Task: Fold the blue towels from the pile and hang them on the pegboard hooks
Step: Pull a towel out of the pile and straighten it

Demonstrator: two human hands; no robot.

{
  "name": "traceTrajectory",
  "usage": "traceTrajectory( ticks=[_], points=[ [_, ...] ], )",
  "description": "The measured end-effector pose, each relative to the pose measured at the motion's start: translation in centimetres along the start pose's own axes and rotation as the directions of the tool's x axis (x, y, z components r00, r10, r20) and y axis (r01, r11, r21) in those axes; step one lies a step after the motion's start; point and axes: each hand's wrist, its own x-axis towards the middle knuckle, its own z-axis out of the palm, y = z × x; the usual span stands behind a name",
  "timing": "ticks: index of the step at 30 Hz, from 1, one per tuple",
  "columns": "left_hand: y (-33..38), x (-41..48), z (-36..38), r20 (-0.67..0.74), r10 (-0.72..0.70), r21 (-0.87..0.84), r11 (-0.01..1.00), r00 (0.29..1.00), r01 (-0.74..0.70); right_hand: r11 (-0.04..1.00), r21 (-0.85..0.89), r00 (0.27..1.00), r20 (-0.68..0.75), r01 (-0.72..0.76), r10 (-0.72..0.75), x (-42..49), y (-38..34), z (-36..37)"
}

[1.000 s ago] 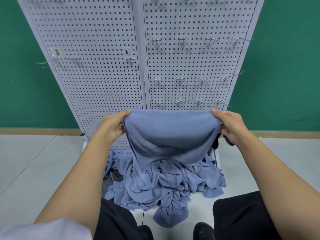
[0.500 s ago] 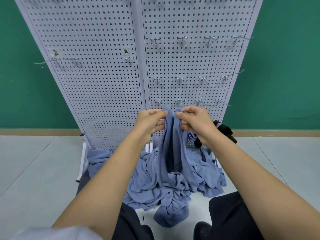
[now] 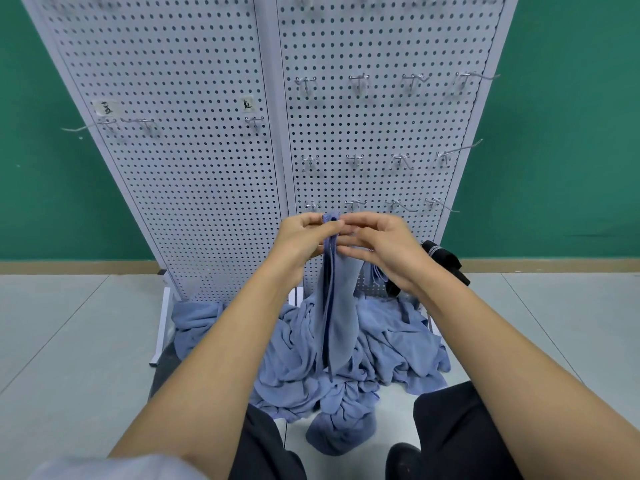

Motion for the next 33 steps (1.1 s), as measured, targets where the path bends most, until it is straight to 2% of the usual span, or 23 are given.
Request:
traceTrajectory(
  ticks=[4, 7, 9, 13, 15, 18, 21, 24, 26, 29, 31, 33],
  points=[
    [-0.1, 0.4, 0.0, -0.031, -0.04, 0.017, 0.999, 0.999, 0.04, 0.999, -0.029, 0.996, -0.081, 0.029, -0.031, 0.2, -0.3, -1.3],
    [0.2, 0.4, 0.0, -0.022, -0.045, -0.025, 0.999, 0.999, 0.045, 0.922, -0.383, 0.967, -0.206, 0.058, -0.147, 0.5, -0.2, -2.9],
    [0.4, 0.5, -0.1, -0.003, -0.045, -0.067, 0.997, 0.999, 0.044, 0.872, -0.489, 0.97, -0.214, -0.004, -0.115, 0.9, 0.3, -4.1],
    [0.2, 0.9, -0.6, -0.005, -0.055, -0.109, 0.993, 0.998, 0.054, 0.895, -0.427, 0.992, -0.075, -0.128, 0.106, 1.2, 1.5, -5.1],
    [-0.1, 1.2, -0.9, -0.025, -0.072, -0.066, 0.995, 0.997, 0.071, 0.92, -0.387, 0.997, -0.052, -0.066, 0.05, 1.0, 1.4, -4.8],
    [-0.6, 1.6, -1.4, -0.062, -0.092, -0.016, 0.996, 0.994, 0.091, 0.953, -0.299, 0.984, -0.145, 0.055, -0.102, 1.1, 1.1, -4.9],
    [-0.9, 1.7, -1.2, -0.041, -0.079, -0.006, 0.997, 0.996, 0.079, 0.942, -0.331, 0.97, -0.203, 0.061, -0.134, 1.1, 0.9, -5.1],
    [-1.1, 1.7, -0.3, 0.031, -0.034, 0.033, 0.999, 0.999, 0.033, 0.868, -0.492, 0.956, -0.222, 0.062, -0.194, 1.1, 1.0, -5.6],
    [-1.0, 1.8, 0.2, 0.105, 0.005, 0.046, 0.999, 0.994, -0.01, 0.774, -0.628, 0.965, -0.142, 0.084, -0.22, 1.1, 0.8, -5.8],
    [-0.9, 1.8, 0.7, 0.2, 0.021, 0.038, 0.999, 0.98, -0.029, 0.649, -0.755, 0.987, -0.01, 0.098, -0.16, 1.3, 0.8, -5.4],
    [-1.0, 1.9, 0.8, 0.222, 0.013, -0.018, 1.0, 0.975, -0.009, 0.579, -0.806, 0.986, 0.039, 0.125, -0.159, 1.5, 0.8, -4.8],
    [-1.2, 2.4, 0.5, 0.182, 0.009, -0.061, 0.998, 0.983, 0.002, 0.565, -0.81, 0.979, 0.054, 0.157, -0.195, 1.9, 0.5, -4.4]
  ],
)
